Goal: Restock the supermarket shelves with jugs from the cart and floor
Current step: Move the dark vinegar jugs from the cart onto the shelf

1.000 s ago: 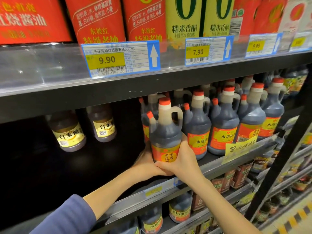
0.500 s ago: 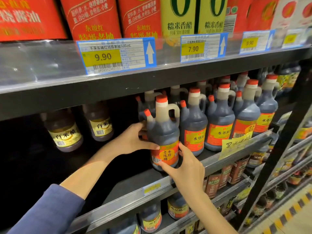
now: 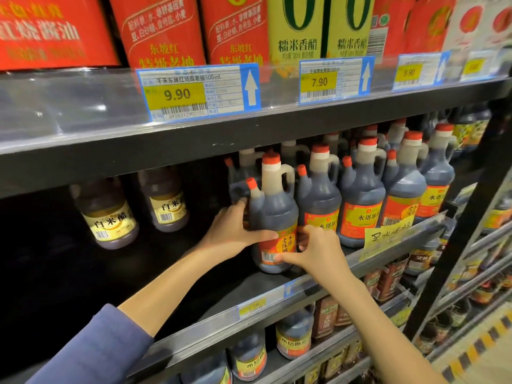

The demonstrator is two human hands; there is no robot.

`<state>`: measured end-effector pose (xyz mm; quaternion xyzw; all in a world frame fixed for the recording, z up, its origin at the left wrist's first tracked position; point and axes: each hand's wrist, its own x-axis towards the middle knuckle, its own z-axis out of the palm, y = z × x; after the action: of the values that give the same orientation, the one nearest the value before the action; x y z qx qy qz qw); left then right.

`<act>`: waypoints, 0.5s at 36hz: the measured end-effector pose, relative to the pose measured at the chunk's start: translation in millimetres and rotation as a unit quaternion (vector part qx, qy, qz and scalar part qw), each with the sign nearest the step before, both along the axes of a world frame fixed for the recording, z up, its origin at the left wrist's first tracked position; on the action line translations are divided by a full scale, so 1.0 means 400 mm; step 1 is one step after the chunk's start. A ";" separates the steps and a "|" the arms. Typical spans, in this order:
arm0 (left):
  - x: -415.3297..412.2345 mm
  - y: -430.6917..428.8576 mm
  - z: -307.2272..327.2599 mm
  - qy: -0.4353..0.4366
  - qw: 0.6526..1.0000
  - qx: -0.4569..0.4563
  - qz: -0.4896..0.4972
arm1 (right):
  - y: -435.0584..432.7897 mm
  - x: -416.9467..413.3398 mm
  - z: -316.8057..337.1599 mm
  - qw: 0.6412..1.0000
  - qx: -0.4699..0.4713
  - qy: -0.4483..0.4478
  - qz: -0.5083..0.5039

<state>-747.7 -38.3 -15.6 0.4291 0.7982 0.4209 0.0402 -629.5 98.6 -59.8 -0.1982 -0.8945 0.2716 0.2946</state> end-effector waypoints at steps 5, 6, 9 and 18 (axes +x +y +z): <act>0.003 0.009 -0.006 0.005 1.000 0.007 0.008 | 0.006 -0.003 -0.014 0.999 -0.043 0.030 0.009; 0.001 0.008 -0.005 0.004 1.000 0.007 0.006 | 0.004 -0.003 -0.019 0.998 -0.046 0.037 0.007; -0.008 0.004 0.000 0.007 1.000 0.006 -0.004 | -0.004 -0.006 -0.032 0.997 -0.051 0.051 -0.005; -0.041 -0.005 0.005 0.008 1.000 -0.006 -0.009 | -0.035 -0.008 -0.028 0.999 -0.014 0.030 -0.038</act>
<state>-764.2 -40.3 -13.5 0.4397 0.7968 0.4124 0.0398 -632.8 84.8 -71.0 -0.2276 -0.8733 0.2782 0.3287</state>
